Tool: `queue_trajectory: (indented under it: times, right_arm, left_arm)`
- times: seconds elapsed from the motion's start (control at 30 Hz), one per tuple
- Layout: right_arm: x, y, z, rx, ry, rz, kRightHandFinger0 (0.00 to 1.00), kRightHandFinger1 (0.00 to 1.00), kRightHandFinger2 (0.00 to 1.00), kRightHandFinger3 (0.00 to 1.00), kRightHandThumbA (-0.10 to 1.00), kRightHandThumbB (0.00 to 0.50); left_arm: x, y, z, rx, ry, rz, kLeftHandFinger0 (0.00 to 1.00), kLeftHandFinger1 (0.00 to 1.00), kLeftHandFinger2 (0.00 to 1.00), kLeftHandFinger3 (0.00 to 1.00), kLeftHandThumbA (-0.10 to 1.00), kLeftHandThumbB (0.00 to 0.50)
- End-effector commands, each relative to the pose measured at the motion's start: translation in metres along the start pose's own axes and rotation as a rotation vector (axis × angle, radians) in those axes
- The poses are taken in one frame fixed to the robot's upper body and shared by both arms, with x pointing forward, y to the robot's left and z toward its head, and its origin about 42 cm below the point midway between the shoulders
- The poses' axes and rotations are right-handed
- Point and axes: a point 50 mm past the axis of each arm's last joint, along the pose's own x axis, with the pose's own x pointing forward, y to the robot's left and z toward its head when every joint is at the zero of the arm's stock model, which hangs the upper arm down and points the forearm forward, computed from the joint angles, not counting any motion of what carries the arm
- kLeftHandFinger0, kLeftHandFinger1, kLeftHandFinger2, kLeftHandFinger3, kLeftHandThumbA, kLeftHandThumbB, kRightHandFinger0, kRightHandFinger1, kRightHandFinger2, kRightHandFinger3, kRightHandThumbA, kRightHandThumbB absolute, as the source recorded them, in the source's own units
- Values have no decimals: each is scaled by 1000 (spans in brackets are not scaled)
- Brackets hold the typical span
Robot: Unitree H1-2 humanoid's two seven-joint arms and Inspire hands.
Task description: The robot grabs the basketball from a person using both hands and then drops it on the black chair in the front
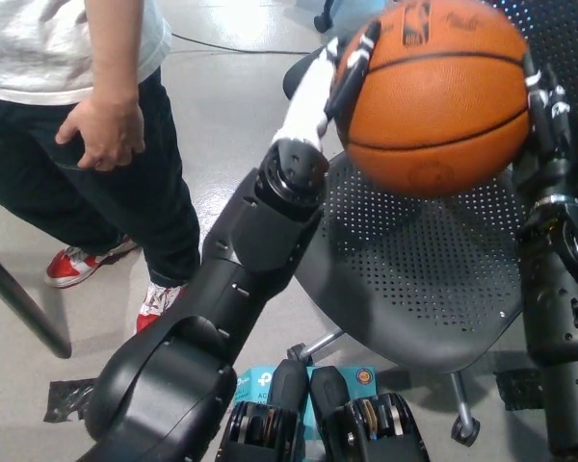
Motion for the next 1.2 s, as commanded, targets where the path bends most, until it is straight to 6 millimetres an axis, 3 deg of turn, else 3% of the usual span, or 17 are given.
queue_trajectory:
  times: [0.0,0.2,0.4,0.53,0.57,0.63,0.7,0.83,0.87,1.0,1.17]
  right_arm:
    - [7,75,6,99,-13,328,1000,1000,1000,1000,1000,232]
    - [5,59,-24,100,76,260,1000,1000,1000,1000,1000,263]
    - [4,53,-33,73,91,262,1000,1000,1000,1000,1000,262]
    - [4,49,-23,-10,28,274,1000,1000,1000,1000,1000,226]
    - [4,47,-20,-52,-6,262,1000,1000,1000,1000,1000,213]
    - [2,44,-14,-107,-18,198,1000,1000,1000,1000,1000,272]
    - [1,40,-1,-172,-60,160,1000,1000,1000,1000,1000,293]
    - [3,33,20,-249,-132,135,1000,1000,1000,1000,1000,289]
    - [4,30,28,-279,-165,135,1000,1000,1000,1000,1000,269]
    - [11,10,52,-349,-231,96,1000,1000,1000,1000,1000,290]
    - [18,-20,89,-370,-302,1,1000,1000,1000,1000,1000,304]
  left_arm:
    - [-8,-59,75,2,-214,-205,1000,1000,1000,1000,1000,135]
    - [-8,-66,50,23,-142,-253,1000,1000,1000,1000,1000,126]
    - [-8,-66,38,36,-133,-278,1000,1000,1000,1000,1000,99]
    - [-7,-62,40,58,-163,-288,1000,1000,1000,1000,1000,105]
    - [-6,-61,39,65,-168,-284,1000,1000,1000,1000,1000,132]
    - [-6,-58,35,50,-152,-267,1000,1000,1000,1000,1000,155]
    - [-5,-55,31,32,-134,-251,1000,1000,1000,1000,1000,185]
    - [-3,-50,25,38,-133,-229,1000,1000,1000,1000,1000,196]
    - [-3,-48,24,38,-130,-224,1000,1000,1000,1000,1000,216]
    - [-1,-39,23,23,-141,-208,1000,1000,1000,1000,1000,233]
    - [6,-7,20,7,-172,-158,1000,1000,1000,1000,1000,253]
